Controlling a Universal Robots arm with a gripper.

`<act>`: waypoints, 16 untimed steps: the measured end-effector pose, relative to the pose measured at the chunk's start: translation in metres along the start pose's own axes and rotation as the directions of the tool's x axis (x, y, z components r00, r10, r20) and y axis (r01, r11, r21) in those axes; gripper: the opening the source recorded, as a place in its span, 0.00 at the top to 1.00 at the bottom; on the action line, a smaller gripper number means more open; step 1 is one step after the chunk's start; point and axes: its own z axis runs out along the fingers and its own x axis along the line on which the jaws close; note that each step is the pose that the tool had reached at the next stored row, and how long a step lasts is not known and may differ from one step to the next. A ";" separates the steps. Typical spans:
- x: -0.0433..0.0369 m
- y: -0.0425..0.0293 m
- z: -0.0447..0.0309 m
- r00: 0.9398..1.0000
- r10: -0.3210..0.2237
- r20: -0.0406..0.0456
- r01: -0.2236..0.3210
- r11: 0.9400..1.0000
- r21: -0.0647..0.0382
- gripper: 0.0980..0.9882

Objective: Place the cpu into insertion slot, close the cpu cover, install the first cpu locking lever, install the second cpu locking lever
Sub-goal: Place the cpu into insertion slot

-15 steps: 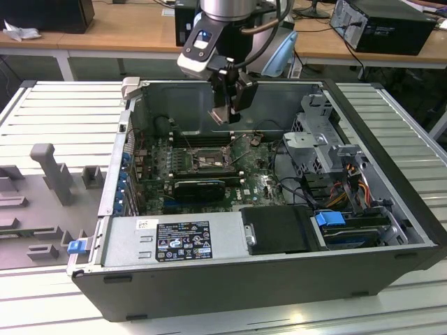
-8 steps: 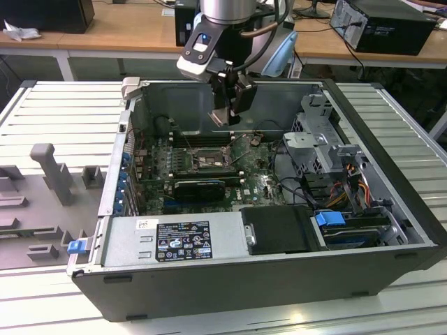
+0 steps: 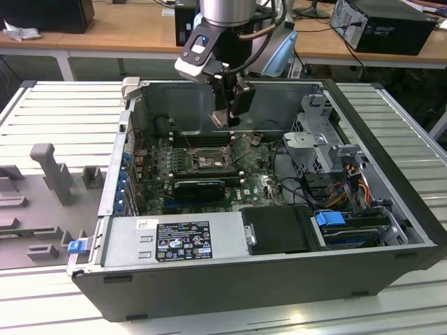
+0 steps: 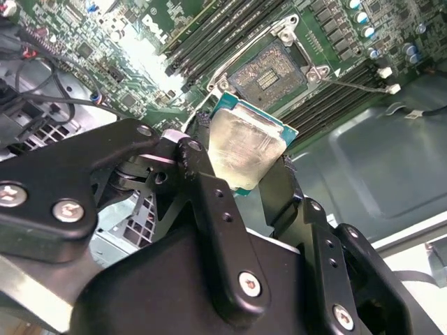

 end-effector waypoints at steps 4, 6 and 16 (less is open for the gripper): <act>0.0000 -0.0002 0.0022 0.998 0.057 0.005 -0.057 0.998 -0.001 0.52; -0.0001 -0.0004 0.0042 0.997 0.074 0.007 -0.074 0.997 -0.002 0.52; 0.0025 -0.0093 0.0112 0.984 0.180 0.017 -0.180 0.984 -0.005 0.52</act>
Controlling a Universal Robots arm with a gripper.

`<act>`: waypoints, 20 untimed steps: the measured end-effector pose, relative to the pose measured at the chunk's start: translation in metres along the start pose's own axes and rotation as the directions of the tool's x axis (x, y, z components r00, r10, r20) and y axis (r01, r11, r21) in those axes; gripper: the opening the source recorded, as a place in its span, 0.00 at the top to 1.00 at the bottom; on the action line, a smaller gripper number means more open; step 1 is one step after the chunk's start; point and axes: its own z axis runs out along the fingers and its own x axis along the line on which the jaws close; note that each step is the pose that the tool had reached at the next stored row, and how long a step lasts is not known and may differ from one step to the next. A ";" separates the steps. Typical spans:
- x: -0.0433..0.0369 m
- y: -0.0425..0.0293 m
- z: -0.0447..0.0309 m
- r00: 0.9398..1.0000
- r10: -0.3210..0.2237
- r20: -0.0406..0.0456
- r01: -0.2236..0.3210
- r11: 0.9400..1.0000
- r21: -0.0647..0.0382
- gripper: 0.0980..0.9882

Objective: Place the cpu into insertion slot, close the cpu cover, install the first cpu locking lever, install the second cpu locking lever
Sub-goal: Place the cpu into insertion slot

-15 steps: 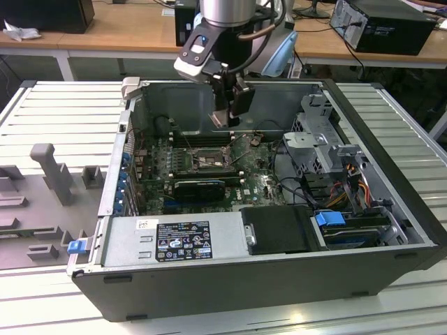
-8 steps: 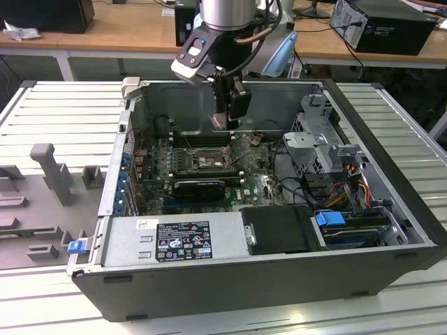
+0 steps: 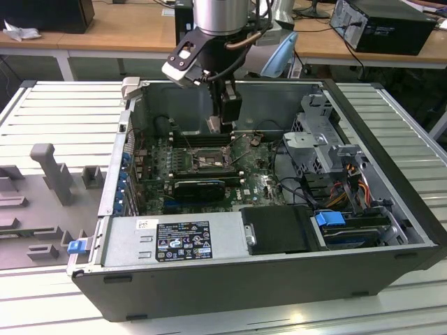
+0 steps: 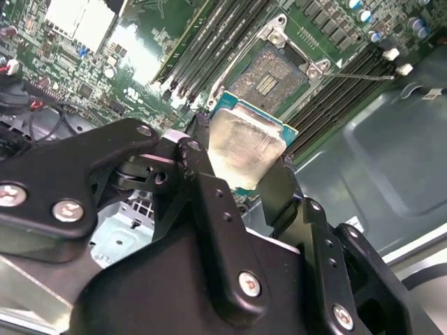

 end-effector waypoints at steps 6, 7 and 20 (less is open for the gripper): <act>0.0000 -0.0001 0.0013 0.997 0.073 0.007 -0.073 0.997 -0.001 0.52; 0.0000 -0.0001 0.0014 0.997 0.076 0.007 -0.076 0.997 -0.001 0.52; -0.0002 -0.0013 0.0132 0.979 0.205 0.018 -0.205 0.979 -0.005 0.52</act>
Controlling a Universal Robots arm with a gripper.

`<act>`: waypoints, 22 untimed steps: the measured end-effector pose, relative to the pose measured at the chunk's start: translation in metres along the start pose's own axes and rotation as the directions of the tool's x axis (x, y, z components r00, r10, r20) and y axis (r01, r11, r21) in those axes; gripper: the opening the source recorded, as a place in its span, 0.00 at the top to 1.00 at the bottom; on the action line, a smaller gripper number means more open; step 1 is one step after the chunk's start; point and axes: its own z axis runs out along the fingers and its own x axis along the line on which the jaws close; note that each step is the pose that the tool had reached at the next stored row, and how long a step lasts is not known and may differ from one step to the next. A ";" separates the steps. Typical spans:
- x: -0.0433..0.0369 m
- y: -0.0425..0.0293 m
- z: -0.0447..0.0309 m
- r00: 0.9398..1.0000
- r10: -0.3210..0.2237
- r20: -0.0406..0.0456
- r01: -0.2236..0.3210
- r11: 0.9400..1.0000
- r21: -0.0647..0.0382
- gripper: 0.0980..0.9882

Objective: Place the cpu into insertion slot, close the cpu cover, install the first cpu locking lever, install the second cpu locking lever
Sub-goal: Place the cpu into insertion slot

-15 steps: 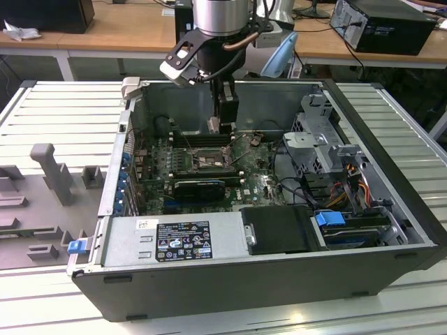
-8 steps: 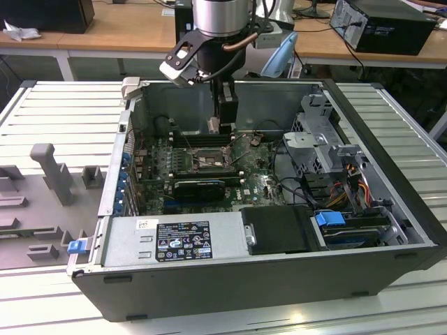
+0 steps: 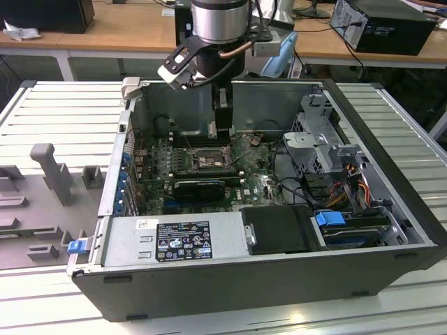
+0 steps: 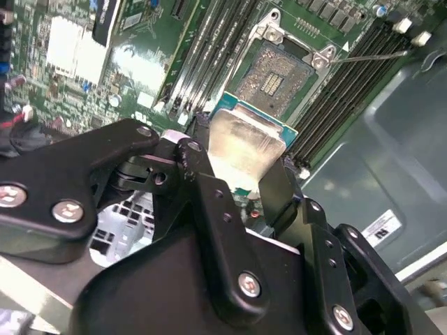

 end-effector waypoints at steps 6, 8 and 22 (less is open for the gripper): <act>-0.0002 -0.0019 0.0117 1.000 -0.027 -0.002 0.027 1.000 0.000 0.52; -0.0003 -0.0022 0.0156 0.997 -0.075 -0.007 0.075 0.997 0.001 0.52; 0.0031 -0.0128 0.0429 0.995 -0.097 -0.006 0.097 0.995 0.001 0.52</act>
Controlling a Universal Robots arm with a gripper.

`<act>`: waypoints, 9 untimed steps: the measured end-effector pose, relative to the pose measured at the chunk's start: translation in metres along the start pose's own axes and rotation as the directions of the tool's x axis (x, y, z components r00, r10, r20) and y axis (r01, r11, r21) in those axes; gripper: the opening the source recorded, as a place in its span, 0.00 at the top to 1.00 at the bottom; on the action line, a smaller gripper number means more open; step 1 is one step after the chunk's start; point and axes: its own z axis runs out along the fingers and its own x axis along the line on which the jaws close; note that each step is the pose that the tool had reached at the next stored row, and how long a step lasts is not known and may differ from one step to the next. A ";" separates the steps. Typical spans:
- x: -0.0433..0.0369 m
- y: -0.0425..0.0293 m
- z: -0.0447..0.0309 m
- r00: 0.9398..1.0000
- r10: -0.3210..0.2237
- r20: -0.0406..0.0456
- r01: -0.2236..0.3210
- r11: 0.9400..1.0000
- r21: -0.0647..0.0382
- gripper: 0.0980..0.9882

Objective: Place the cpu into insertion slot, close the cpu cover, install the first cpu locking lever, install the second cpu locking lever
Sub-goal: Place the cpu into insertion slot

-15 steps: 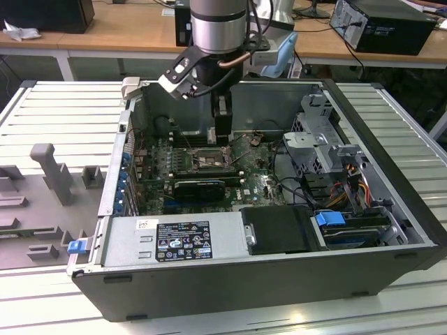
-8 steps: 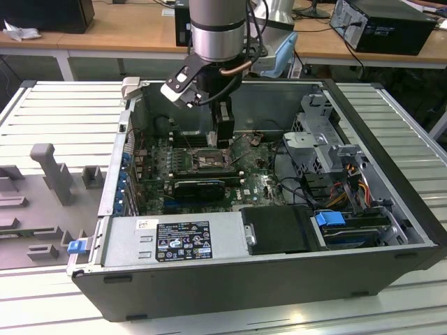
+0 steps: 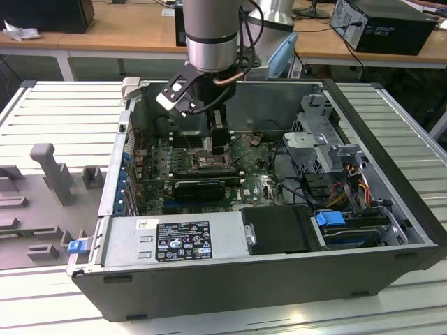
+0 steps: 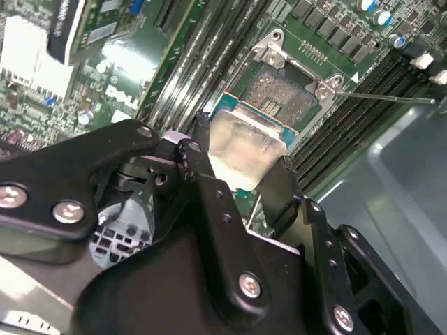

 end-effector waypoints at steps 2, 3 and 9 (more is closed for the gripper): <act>0.0007 -0.0008 0.0041 1.000 0.018 0.003 -0.018 1.000 0.000 0.52; 0.0018 -0.0018 0.0081 0.999 0.032 0.004 -0.032 0.999 0.000 0.52; 0.0113 -0.0089 0.0237 0.999 0.036 0.005 -0.036 0.999 -0.001 0.52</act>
